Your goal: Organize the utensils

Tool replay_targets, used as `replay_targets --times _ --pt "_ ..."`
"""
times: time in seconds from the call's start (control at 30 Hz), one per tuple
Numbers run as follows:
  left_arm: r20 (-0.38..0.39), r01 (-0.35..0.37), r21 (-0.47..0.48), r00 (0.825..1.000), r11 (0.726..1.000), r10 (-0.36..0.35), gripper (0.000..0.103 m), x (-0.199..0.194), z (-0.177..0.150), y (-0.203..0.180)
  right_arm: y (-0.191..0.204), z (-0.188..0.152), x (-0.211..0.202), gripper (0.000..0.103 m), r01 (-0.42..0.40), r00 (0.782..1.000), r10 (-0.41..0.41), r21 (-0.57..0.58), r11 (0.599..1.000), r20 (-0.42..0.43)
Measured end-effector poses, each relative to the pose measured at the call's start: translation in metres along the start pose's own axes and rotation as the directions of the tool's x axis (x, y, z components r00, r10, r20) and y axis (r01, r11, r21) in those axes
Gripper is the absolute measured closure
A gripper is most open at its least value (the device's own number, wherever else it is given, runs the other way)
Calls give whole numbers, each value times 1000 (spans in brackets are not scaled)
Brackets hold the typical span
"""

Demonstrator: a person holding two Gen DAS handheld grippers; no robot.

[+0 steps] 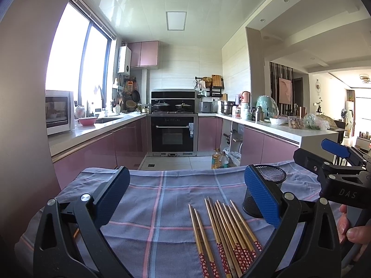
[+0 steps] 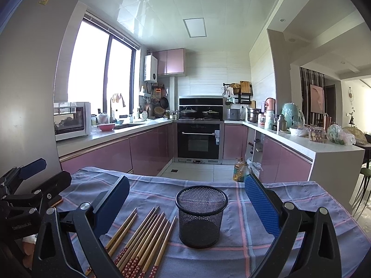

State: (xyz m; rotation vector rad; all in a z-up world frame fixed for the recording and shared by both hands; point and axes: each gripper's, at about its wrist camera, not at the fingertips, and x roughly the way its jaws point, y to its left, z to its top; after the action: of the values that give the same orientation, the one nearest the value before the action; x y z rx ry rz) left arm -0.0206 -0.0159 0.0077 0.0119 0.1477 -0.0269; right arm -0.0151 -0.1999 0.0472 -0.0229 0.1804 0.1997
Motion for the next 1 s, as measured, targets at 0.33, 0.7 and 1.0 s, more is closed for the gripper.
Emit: replay_targets --times 0.33,0.7,1.0 --pt "-7 0 -4 1000 1000 0 6 5 -2 9 -1 -1 -1 7 17 1000 -17 -1 1000 3" --pt "-17 9 -13 1000 1000 -9 6 7 -4 10 -1 -1 -4 7 26 1000 -26 -3 1000 6" --pt "-19 11 -14 1000 1000 -11 6 9 -6 11 -2 -2 -6 7 31 999 -31 0 1000 8"
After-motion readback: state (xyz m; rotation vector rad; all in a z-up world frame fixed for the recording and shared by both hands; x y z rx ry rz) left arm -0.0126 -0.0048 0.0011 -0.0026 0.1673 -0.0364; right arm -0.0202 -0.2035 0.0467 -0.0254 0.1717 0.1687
